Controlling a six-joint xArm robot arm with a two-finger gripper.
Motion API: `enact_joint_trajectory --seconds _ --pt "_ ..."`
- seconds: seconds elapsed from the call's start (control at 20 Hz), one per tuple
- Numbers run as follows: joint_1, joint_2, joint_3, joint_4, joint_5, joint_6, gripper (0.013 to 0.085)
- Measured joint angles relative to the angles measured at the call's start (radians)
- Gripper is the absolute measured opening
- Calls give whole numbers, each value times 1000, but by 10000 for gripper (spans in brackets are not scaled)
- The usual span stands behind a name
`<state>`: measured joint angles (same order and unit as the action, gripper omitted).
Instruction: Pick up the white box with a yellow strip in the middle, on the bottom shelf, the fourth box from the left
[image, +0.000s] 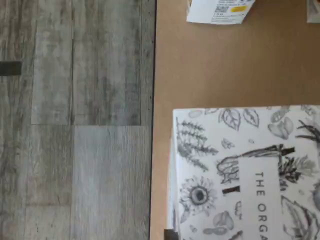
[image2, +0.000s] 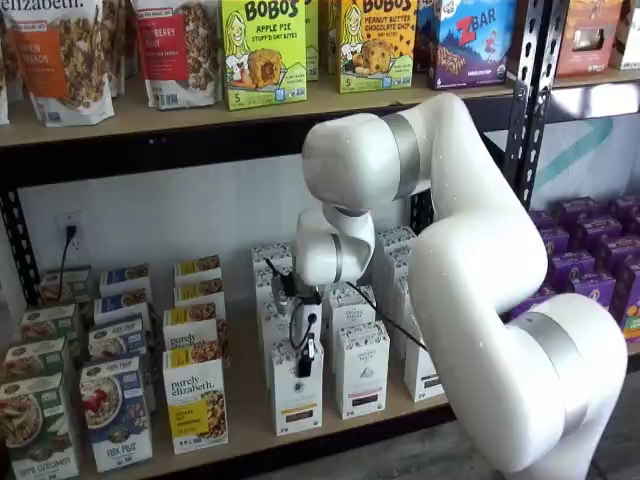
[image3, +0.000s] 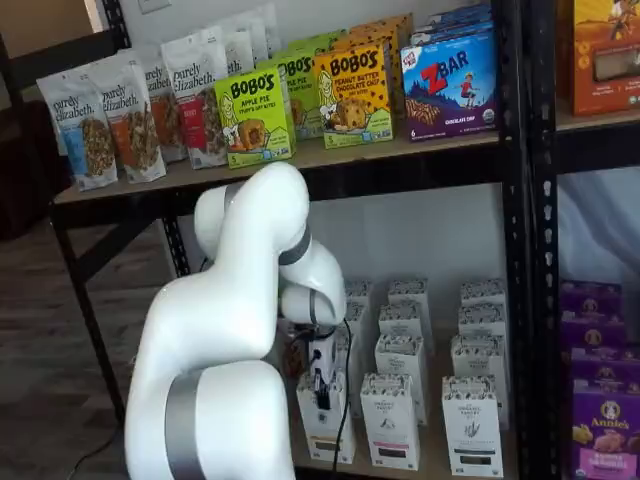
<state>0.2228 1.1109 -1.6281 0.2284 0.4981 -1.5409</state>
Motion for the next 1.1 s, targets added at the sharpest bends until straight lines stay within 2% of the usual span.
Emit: enact_joint_trajectory --seconds 0.25,0.75,0.9,1.1 --pt "1 -12 14 2 13 0 490" --pt "21 -75 117 59 -3 -37 490" --pt "27 -111 169 65 -1 -38 490" --pt "36 -171 263 101 -26 -66 490"
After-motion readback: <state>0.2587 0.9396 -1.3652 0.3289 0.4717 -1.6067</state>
